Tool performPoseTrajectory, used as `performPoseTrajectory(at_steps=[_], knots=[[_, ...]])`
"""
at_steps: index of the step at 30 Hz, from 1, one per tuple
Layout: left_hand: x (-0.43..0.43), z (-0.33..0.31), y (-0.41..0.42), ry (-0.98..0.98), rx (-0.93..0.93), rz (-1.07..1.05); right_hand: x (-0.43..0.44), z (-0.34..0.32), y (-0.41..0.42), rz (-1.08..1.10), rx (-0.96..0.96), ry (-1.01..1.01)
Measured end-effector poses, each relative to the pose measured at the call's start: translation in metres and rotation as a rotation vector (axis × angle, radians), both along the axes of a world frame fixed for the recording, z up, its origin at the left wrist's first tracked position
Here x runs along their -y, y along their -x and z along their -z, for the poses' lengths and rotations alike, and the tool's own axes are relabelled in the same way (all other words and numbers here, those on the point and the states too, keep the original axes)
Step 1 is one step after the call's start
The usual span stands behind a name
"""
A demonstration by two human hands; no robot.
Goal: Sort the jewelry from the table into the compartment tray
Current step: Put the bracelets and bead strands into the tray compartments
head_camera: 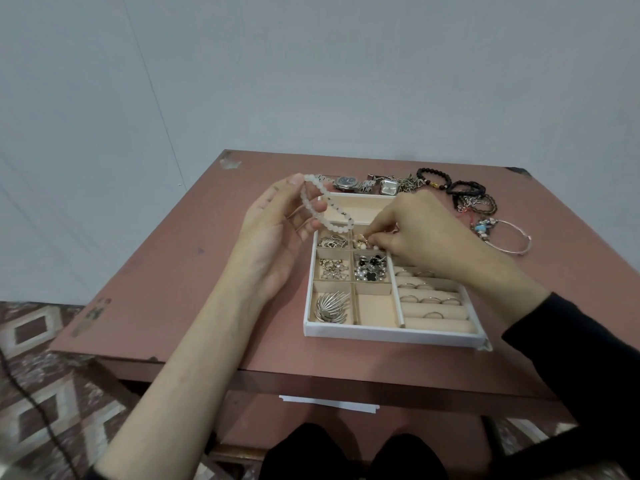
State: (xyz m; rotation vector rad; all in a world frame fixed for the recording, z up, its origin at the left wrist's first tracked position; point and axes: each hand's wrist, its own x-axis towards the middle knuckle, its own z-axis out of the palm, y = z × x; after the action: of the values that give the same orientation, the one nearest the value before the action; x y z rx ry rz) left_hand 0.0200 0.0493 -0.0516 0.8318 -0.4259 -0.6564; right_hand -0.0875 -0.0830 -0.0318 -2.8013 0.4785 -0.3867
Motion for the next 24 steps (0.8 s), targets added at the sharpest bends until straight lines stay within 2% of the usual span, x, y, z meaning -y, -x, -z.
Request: performPoseTrajectory(at_steps=[4,8,12,14,17,24], knots=[[0.000,0.000,0.001,-0.016,0.017,-0.018,-0.004,0.005,0.006,0.015,0.126,-0.041],[0.001,-0.001,-0.002,-0.065,0.064,-0.086,0.002,0.015,0.010,0.036,0.405,-0.046],[0.003,-0.007,-0.003,-0.191,0.230,-0.157,0.010,0.024,0.010,0.053,0.630,-0.060],[0.004,-0.010,0.002,-0.254,0.296,-0.167,0.013,0.024,0.010,0.065,0.684,-0.106],[0.007,-0.009,0.003,-0.414,0.493,-0.163,0.013,0.024,0.012,0.087,0.739,-0.125],[0.012,-0.004,-0.010,-0.728,0.759,-0.145,0.017,0.025,0.015,0.090,0.729,-0.111]])
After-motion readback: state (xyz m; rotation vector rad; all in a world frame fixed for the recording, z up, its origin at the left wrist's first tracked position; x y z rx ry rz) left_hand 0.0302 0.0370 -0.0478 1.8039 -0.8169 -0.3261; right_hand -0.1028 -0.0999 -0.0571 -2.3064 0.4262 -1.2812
